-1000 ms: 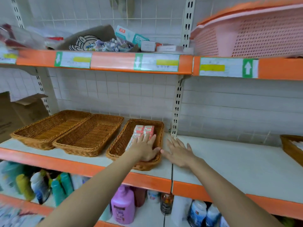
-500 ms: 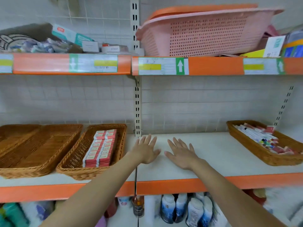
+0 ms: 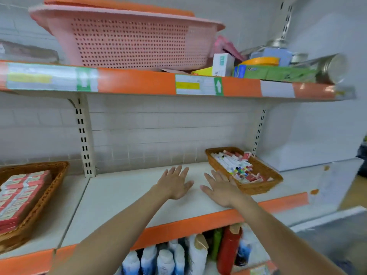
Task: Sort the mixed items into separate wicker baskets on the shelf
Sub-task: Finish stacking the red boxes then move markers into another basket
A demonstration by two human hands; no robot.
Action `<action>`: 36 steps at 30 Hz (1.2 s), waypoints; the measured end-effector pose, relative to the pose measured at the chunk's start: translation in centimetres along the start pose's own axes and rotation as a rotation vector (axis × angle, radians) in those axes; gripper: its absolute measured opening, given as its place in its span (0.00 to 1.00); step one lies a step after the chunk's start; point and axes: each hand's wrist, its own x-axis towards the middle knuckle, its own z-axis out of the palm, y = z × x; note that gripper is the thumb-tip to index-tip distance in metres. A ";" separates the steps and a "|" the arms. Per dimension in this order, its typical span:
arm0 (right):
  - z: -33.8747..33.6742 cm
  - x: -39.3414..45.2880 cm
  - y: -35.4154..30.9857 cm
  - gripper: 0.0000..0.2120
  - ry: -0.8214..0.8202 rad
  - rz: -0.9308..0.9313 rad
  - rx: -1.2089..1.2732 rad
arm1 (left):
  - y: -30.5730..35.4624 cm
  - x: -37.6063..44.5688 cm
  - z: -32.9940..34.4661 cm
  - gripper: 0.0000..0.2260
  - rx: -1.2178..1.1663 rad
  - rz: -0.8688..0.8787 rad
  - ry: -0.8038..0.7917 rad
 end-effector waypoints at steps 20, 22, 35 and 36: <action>-1.2 5.7 17.1 0.30 0.105 0.158 0.059 | 12.1 15.6 0.5 0.29 -0.034 0.204 0.047; -1.5 7.0 18.1 0.30 0.138 0.142 0.056 | 12.2 17.7 0.7 0.30 -0.050 0.228 0.051; -3.7 13.6 22.0 0.21 0.346 0.100 0.100 | 14.0 25.6 0.1 0.16 -0.179 0.233 0.197; -4.0 14.1 22.2 0.22 0.354 0.094 0.088 | 14.3 26.0 0.1 0.15 -0.174 0.215 0.192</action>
